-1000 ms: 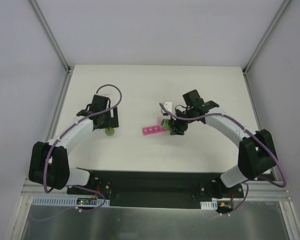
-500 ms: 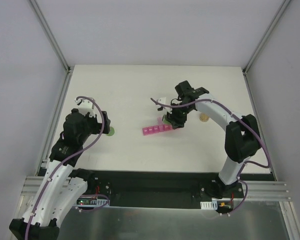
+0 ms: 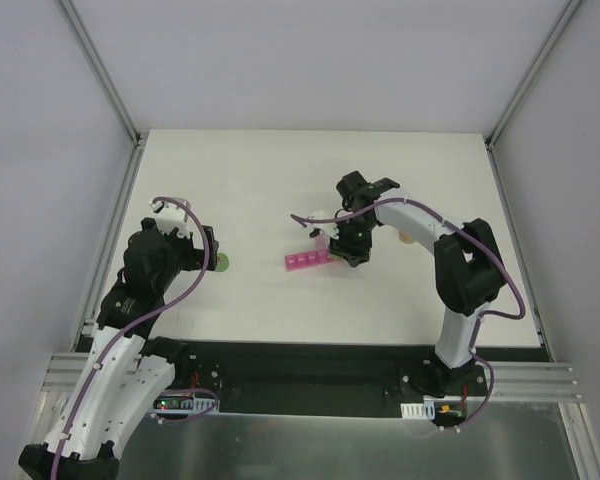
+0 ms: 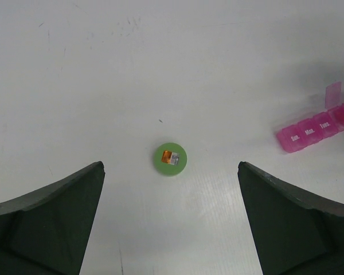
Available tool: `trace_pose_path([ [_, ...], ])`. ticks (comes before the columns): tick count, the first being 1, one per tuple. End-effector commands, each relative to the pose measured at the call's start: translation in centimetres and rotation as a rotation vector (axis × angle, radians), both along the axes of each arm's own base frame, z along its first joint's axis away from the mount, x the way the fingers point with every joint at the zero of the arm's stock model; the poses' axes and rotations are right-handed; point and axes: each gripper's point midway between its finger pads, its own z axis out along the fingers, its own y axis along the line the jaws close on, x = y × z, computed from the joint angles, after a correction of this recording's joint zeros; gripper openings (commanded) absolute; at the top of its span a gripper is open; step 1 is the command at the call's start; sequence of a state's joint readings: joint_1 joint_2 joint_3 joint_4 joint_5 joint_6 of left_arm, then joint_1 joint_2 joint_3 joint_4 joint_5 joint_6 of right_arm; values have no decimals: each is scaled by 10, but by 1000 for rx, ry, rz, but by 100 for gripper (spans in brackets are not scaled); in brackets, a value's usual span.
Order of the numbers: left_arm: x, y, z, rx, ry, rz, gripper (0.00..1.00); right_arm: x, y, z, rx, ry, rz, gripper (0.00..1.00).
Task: Sort the pills into containers
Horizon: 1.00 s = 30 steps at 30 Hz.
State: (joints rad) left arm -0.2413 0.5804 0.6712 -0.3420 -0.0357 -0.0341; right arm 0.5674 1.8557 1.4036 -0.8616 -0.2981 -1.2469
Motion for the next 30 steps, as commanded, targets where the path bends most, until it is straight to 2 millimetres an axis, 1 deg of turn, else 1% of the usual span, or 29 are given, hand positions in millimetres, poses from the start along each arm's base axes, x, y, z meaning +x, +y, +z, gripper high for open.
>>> trace_pose_path([
  [1,1,6,6,20,-38,20,99,12,-4,7,-67,-50,39,9],
  [10,1,5,6,18,-39,12,99,17,3,3,-92,-45,57,9],
  [16,0,5,7,18,-44,14,99,18,2,-3,-137,-55,76,9],
  [30,0,5,7,18,-47,12,99,23,1,-5,-205,-70,83,9],
])
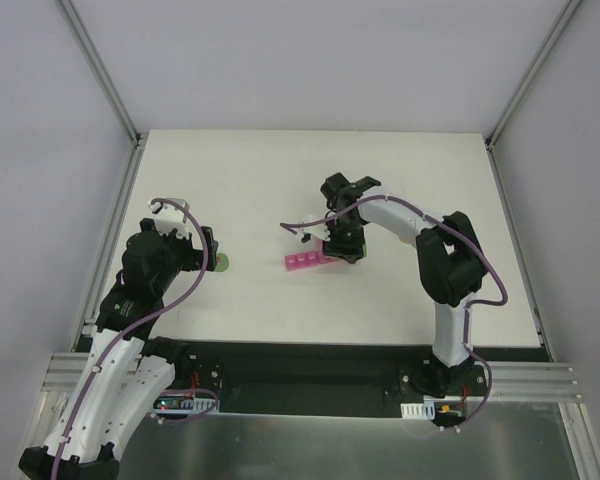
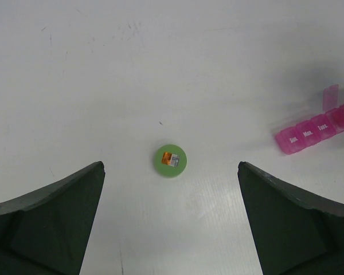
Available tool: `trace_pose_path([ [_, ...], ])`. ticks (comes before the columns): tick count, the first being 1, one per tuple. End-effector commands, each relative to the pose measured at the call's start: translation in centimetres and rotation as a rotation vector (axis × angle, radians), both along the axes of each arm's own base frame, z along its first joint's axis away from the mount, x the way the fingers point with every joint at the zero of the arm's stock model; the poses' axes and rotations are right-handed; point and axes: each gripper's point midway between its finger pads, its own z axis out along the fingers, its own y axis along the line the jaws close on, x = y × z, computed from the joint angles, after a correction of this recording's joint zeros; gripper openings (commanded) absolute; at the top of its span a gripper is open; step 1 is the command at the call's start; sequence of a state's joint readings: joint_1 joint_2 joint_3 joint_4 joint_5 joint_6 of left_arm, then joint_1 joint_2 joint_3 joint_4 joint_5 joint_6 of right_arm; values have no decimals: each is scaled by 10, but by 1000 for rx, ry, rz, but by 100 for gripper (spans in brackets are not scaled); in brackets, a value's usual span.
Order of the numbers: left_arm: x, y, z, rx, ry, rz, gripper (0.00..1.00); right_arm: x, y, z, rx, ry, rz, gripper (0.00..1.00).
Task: Sort the pills into containers
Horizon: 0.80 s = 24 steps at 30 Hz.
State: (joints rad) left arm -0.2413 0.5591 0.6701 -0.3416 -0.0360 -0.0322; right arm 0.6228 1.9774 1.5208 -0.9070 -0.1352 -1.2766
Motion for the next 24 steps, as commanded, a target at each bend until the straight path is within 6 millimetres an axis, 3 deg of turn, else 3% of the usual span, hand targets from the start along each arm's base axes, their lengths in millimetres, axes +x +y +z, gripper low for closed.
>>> trace_pose_path([
  [1,2,5,4,20,-30,12,99,3,-1,8,-46,-14,19,9],
  [24,1,4,4,18,-32,6,99,4,3,12,-108,-36,30,9],
])
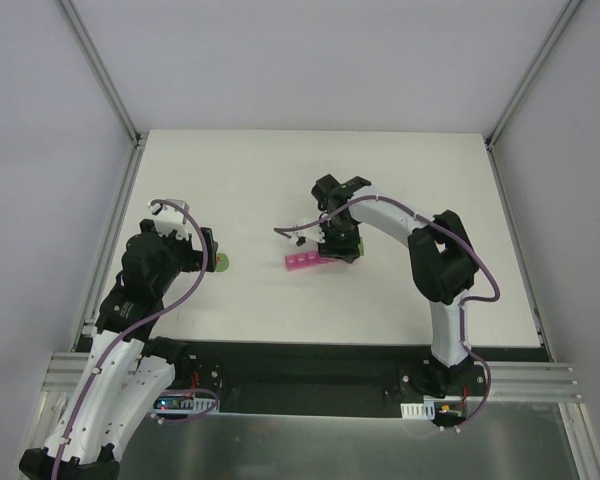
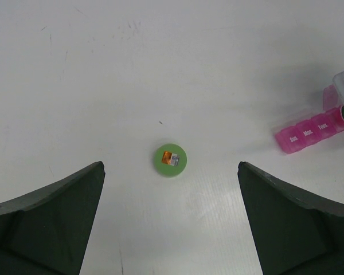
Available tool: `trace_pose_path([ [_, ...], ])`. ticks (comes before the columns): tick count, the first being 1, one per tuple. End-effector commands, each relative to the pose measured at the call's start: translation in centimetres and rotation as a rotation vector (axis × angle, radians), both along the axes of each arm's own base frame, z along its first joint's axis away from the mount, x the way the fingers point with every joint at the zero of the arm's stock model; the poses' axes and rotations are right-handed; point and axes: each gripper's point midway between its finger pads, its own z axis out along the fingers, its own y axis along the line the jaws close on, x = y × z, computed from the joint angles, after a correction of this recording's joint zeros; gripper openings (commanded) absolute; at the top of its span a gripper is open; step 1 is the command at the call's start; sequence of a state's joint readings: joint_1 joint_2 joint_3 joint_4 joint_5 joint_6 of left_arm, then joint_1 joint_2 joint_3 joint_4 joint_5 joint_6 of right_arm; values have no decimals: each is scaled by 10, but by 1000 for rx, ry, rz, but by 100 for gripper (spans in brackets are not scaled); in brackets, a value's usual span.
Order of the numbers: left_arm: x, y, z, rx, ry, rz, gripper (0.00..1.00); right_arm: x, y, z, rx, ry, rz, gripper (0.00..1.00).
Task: Sort the pills into containers
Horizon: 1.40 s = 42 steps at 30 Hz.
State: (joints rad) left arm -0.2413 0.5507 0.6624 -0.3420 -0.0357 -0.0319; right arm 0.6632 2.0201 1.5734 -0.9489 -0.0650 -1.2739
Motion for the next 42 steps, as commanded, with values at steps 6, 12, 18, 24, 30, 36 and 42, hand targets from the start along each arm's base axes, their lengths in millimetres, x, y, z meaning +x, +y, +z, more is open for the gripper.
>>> trace_pose_path([
  [6,2,3,5,17,-32,5,99,2,-1,11,-55,-25,3,9],
  [12,2,3,5,17,-32,2,99,4,-5,11,-83,-43,5,9],
  [18,1,3,6,16,-33,2,99,4,-4,9,-100,-47,9,9],
  [24,1,3,7,16,-36,4,99,5,-3,10,-107,-55,6,9],
  [30,1,3,6,16,-35,2,99,5,-5,11,-114,-58,4,9],
  [36,1,3,6,15,-35,2,99,4,-6,13,-120,-66,6,9],
  [42,1,3,7,15,-36,1,99,4,-7,15,-119,-71,6,9],
])
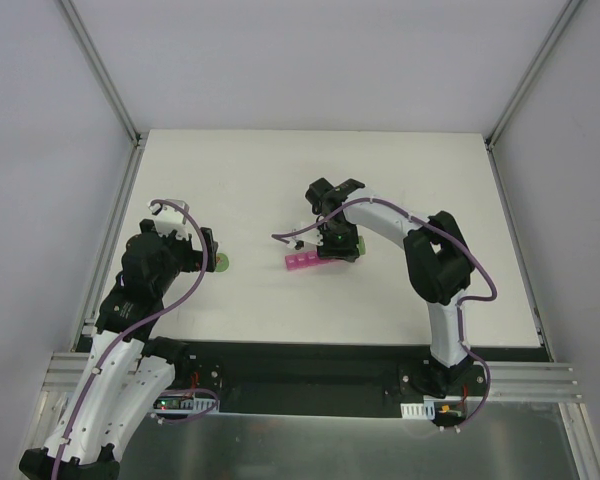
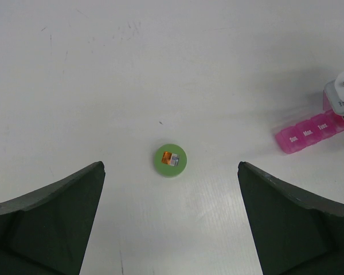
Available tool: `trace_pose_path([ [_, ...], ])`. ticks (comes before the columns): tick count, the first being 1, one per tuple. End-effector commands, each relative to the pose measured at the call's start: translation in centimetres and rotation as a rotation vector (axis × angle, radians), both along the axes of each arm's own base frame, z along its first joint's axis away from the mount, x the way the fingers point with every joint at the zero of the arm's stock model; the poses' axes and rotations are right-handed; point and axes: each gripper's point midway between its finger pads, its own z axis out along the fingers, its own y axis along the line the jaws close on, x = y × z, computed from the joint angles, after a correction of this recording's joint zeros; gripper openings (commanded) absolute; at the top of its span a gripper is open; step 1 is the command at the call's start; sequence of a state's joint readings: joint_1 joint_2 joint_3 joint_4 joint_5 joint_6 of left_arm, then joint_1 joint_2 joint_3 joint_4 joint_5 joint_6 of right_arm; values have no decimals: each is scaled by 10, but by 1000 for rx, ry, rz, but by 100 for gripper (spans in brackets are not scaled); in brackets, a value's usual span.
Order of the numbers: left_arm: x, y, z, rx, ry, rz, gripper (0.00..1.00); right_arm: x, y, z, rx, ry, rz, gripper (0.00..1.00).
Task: Sort the pills into containers
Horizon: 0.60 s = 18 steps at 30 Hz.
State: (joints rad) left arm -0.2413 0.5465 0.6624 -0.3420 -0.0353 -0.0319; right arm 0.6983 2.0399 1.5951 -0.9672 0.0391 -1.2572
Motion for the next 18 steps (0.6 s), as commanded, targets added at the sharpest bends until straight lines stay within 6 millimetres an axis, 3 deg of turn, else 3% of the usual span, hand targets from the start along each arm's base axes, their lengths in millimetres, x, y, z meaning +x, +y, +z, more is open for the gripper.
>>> trace_pose_path([
  [1,2,3,5,17,-31,3,99,-1,-4,13,-28,-20,-7,9],
  [18,2,2,5,16,-30,0,99,-5,-10,15,-44,-25,-4,9],
])
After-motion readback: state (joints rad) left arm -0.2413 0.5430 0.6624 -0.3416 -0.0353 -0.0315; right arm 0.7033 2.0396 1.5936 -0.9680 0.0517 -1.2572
